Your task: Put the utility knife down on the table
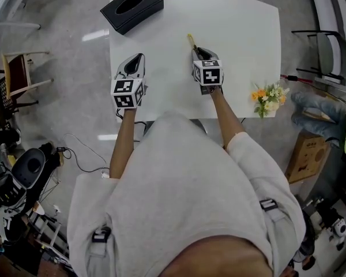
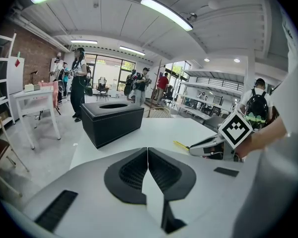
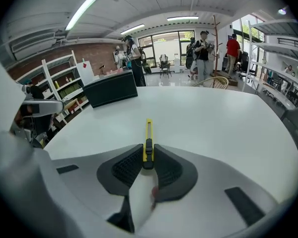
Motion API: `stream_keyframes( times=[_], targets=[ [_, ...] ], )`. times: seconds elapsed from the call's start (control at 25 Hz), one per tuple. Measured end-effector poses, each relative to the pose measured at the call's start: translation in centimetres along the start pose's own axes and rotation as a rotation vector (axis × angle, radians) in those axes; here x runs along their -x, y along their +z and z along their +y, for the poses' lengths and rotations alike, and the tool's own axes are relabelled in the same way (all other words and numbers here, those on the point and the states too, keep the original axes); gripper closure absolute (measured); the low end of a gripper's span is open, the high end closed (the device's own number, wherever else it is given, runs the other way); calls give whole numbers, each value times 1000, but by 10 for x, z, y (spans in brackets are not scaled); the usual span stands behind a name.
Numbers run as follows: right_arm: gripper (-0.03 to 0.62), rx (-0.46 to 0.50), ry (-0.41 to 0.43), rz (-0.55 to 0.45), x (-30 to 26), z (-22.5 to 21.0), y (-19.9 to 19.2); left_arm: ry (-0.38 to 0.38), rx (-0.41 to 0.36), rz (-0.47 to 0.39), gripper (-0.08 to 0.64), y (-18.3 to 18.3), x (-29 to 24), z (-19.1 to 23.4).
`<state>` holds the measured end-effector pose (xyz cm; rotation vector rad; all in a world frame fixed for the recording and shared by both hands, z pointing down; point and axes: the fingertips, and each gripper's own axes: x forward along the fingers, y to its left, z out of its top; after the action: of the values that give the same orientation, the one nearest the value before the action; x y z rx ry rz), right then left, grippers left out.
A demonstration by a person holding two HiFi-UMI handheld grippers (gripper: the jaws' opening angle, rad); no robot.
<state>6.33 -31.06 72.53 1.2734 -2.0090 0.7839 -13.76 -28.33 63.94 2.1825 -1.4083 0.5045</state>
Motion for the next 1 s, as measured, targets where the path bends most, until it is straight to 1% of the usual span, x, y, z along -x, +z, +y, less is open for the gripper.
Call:
stream_keyframes(
  times=[0.2, 0.32, 0.6, 0.72, 0.76, 1.0],
  targets=[
    [508, 26, -21, 66, -7, 0, -4, -4, 0, -6, 538, 2, -1, 1],
    [508, 24, -20, 84, -7, 0, -4, -4, 3, -6, 538, 2, -1, 1],
    [508, 49, -30, 79, -9, 1, -4, -9, 3, -13, 538, 3, 0, 0],
    [479, 56, -16, 70, -7, 2, -5, -10, -1, -17, 538, 4, 3, 0],
    [469, 57, -18, 66, -6, 2, -4, -10, -3, -19, 538, 5, 3, 0],
    [469, 49, -30, 18, 6, -4, 1, -11, -10, -27, 538, 9, 5, 1]
  ],
)
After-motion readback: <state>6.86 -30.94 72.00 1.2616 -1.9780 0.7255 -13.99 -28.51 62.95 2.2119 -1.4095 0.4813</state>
